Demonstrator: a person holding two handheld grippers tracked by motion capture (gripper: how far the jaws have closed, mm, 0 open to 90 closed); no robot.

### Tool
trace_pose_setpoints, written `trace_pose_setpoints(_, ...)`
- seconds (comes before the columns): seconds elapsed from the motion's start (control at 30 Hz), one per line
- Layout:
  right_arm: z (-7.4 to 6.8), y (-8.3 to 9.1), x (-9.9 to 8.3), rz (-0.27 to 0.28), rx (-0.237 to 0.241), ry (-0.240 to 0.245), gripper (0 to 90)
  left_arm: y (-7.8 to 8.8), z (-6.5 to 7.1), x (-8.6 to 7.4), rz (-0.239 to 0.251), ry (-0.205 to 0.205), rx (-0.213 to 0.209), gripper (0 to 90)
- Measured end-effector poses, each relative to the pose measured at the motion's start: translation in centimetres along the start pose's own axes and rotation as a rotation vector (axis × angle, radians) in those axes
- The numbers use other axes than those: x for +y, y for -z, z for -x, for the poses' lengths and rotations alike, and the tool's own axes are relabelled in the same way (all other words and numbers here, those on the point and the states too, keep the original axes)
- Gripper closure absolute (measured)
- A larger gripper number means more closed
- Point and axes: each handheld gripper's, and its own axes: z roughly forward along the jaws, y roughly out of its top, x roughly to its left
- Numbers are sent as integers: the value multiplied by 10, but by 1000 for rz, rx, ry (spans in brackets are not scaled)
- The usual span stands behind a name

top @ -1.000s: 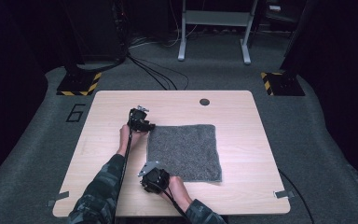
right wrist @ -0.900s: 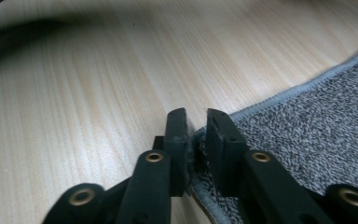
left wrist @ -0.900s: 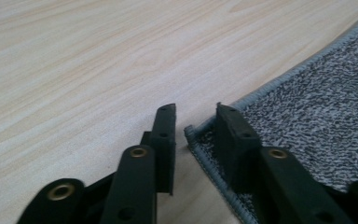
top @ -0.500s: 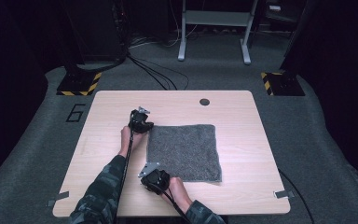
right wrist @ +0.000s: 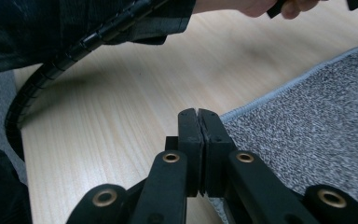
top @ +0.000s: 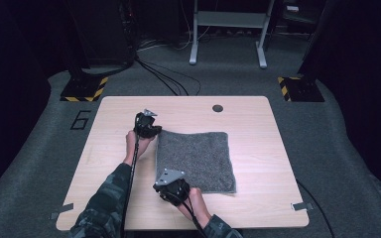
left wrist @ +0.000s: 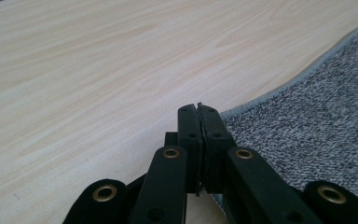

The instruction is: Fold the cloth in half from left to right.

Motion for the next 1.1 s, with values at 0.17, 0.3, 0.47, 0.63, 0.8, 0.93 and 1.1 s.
trace_pose_setpoints(0.17, 4, 10, 2, 30, -1, -15, 888, 7, 1, 8, 16, 0, 7, 886)
trace_pose_setpoints(0.3, 6, 18, 5, 66, -8, -21, 889, 13, 1, 13, 8, -11, 15, 886)
trace_pose_setpoints(0.47, 6, 24, 14, 97, -9, -8, 889, 26, -3, 22, 30, 7, 37, 886)
trace_pose_setpoints(0.63, 3, 28, 33, 145, -11, 26, 889, 48, -12, 33, 39, 6, 71, 886)
trace_pose_setpoints(0.8, 1, 39, 48, 213, -20, 44, 890, 65, -12, 47, 36, -16, 122, 886)
trace_pose_setpoints(0.93, 4, 48, 43, 226, -28, 19, 890, 61, -6, 54, 31, -29, 111, 886)
trace_pose_setpoints(1.1, 9, 57, 30, 214, -51, 6, 890, 47, 6, 59, 21, -44, 93, 885)
